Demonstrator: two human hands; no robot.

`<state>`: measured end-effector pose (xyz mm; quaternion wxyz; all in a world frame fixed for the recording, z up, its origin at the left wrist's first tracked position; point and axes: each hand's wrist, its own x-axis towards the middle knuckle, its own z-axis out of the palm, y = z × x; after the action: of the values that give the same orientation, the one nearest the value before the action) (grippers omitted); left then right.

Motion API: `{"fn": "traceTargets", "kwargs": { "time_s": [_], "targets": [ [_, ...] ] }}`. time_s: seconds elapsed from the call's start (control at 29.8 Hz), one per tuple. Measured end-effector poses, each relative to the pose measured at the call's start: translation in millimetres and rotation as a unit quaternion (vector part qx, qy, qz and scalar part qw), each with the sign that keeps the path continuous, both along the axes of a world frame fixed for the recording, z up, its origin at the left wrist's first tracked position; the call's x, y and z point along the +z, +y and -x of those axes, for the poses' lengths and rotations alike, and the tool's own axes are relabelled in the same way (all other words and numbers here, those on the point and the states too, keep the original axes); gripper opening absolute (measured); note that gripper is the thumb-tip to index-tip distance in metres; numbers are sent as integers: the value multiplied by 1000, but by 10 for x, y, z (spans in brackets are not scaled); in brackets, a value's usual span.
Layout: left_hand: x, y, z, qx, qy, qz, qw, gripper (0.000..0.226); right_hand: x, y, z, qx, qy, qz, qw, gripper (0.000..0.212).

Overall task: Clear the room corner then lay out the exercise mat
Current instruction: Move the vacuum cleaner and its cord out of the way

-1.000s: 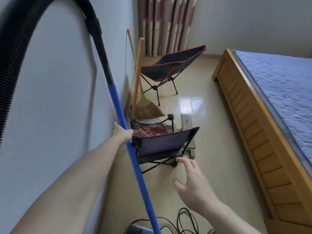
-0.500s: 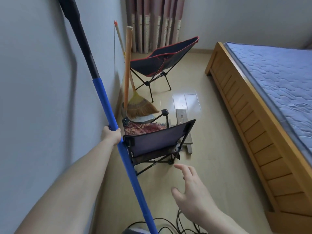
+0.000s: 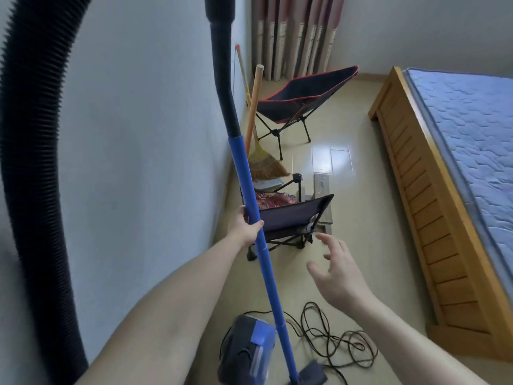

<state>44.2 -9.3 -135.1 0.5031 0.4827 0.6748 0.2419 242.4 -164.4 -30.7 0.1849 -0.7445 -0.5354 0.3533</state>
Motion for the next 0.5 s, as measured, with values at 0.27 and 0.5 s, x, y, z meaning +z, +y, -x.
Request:
{"fn": "traceTargets", "kwargs": {
  "time_s": [0.27, 0.5],
  "targets": [
    [884, -1320, -538, -148, 3, -55, 987, 35, 1238, 96, 104, -3, 55, -74, 996, 85],
    [1540, -2316, -923, -255, 106, -87, 957, 38, 1575, -464, -18, -101, 110, -105, 983, 35]
  ]
}}
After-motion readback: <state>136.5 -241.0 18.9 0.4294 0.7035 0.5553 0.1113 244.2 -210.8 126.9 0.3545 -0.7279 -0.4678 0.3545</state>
